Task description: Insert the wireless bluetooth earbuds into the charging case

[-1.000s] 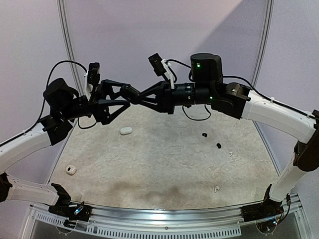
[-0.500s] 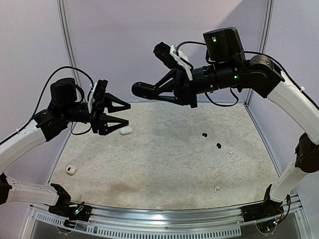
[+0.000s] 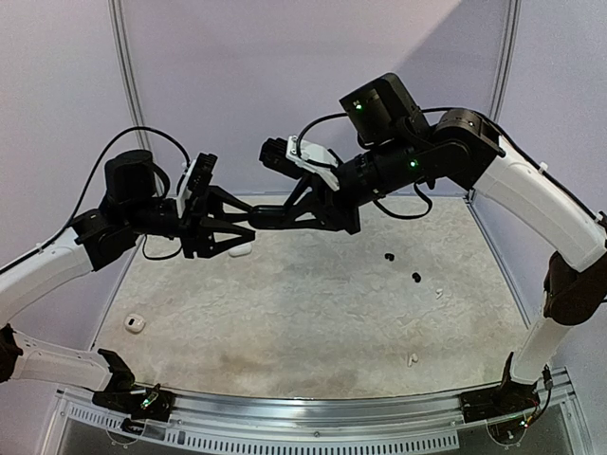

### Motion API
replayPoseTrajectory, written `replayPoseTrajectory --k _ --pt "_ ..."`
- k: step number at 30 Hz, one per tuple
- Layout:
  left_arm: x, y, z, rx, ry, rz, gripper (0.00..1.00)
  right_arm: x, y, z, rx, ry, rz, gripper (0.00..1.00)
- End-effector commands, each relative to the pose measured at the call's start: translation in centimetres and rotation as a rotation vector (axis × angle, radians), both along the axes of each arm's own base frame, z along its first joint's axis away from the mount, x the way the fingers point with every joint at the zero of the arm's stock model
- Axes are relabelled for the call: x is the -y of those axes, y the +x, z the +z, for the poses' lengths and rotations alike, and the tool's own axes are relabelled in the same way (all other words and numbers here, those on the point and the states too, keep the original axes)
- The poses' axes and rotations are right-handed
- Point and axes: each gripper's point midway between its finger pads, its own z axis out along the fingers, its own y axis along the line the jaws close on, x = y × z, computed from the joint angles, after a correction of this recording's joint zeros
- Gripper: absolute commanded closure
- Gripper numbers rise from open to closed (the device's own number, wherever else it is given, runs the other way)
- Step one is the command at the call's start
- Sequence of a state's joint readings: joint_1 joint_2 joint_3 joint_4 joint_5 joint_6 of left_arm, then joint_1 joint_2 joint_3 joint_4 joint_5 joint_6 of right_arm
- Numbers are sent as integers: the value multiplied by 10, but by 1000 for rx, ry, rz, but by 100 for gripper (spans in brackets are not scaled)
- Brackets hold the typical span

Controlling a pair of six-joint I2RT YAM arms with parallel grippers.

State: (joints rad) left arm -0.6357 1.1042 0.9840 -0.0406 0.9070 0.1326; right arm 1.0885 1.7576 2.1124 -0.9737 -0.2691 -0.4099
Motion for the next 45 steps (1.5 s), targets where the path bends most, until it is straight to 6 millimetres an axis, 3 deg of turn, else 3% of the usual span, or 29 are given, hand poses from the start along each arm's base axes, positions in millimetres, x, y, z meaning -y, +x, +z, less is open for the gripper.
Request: replayPoseTrajectory --k 1,10,19,25,33,40,45 --pt "6 -1 2 12 -2 -13 56 -3 -1 5 18 8 4 100" --pt "13 -1 15 37 -63 -16 56 -7 1 7 21 21 0 100" --pt "18 -3 10 8 -58 -23 64 -10 2 10 27 38 -1 100" --pt "18 -3 6 -1 -52 -26 56 -12 4 13 30 50 -7 100" --pt "18 -1 -2 5 -42 -20 57 -9 4 21 41 69 -10 100" --pt "19 -1 3 16 -58 -19 70 -9 3 18 31 61 -7 100" --pt "18 -1 4 26 -64 -18 93 -11 2 15 21 58 -3 100"
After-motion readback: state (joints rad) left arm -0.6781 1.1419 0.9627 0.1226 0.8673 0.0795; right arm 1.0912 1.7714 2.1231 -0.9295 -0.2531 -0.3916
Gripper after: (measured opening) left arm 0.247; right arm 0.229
